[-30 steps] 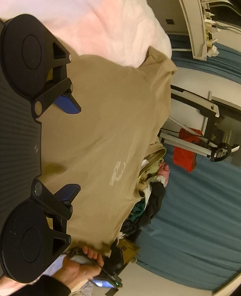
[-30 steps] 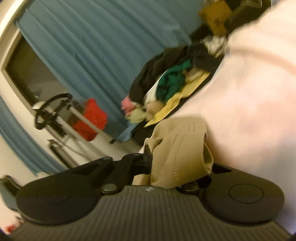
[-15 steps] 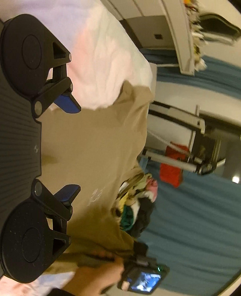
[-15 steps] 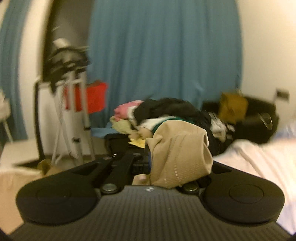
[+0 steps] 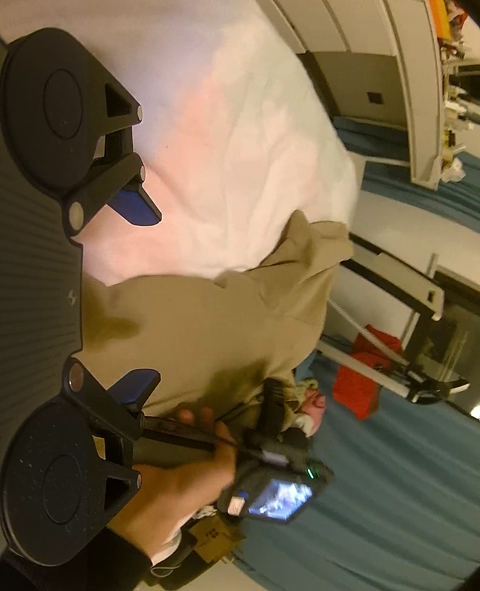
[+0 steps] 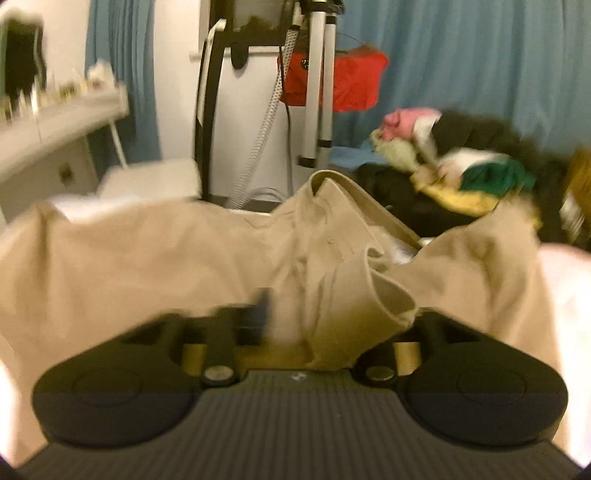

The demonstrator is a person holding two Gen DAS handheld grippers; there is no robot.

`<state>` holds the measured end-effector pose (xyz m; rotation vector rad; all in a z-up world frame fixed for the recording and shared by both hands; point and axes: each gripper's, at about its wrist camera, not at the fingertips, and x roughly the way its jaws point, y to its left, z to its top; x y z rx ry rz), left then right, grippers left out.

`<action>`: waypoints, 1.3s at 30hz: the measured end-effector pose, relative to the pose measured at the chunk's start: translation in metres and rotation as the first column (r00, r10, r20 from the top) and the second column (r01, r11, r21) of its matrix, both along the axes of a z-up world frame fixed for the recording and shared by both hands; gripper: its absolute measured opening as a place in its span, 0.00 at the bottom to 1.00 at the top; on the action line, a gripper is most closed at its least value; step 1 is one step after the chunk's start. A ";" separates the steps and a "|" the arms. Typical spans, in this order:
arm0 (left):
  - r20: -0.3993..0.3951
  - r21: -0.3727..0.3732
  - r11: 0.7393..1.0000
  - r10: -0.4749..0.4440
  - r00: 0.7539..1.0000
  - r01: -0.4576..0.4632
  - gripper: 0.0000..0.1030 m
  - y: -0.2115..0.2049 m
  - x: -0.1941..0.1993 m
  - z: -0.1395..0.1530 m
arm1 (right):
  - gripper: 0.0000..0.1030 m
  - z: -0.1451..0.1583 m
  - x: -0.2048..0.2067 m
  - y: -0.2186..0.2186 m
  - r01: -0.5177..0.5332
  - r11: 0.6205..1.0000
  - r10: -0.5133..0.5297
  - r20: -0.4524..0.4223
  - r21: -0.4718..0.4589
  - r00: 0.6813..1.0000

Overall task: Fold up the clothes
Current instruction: 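Lift the held side and fold it over the shirt body, then open the right gripper, then grasp the opposite T-shirt side with the left gripper and fold it over the body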

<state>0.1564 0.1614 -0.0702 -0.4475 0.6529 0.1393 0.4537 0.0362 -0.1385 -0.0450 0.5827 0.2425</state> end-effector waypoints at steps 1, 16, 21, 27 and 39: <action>-0.001 0.008 1.000 -0.009 1.000 0.009 0.84 -0.002 -0.001 0.000 | 0.79 0.006 -0.005 -0.006 -0.004 0.999 0.003 0.005 0.053 1.000; 0.037 0.133 0.982 -0.140 0.989 0.134 0.84 -0.066 -0.042 0.027 | 0.85 0.121 -0.224 -0.093 -0.030 0.984 0.009 0.122 0.177 0.993; 0.039 0.091 0.970 -0.230 0.973 0.225 0.84 -0.095 -0.077 0.037 | 0.85 0.118 -0.327 -0.156 0.020 0.957 -0.054 0.111 0.291 0.992; 0.014 0.047 0.935 -0.352 0.936 0.351 0.80 -0.140 -0.106 0.036 | 0.85 0.089 -0.391 -0.222 0.126 0.898 -0.155 0.034 0.421 0.987; -0.016 -0.346 0.758 -0.594 0.804 0.553 0.41 -0.215 -0.092 -0.021 | 0.85 0.070 -0.394 -0.290 0.164 0.831 -0.189 -0.008 0.532 0.982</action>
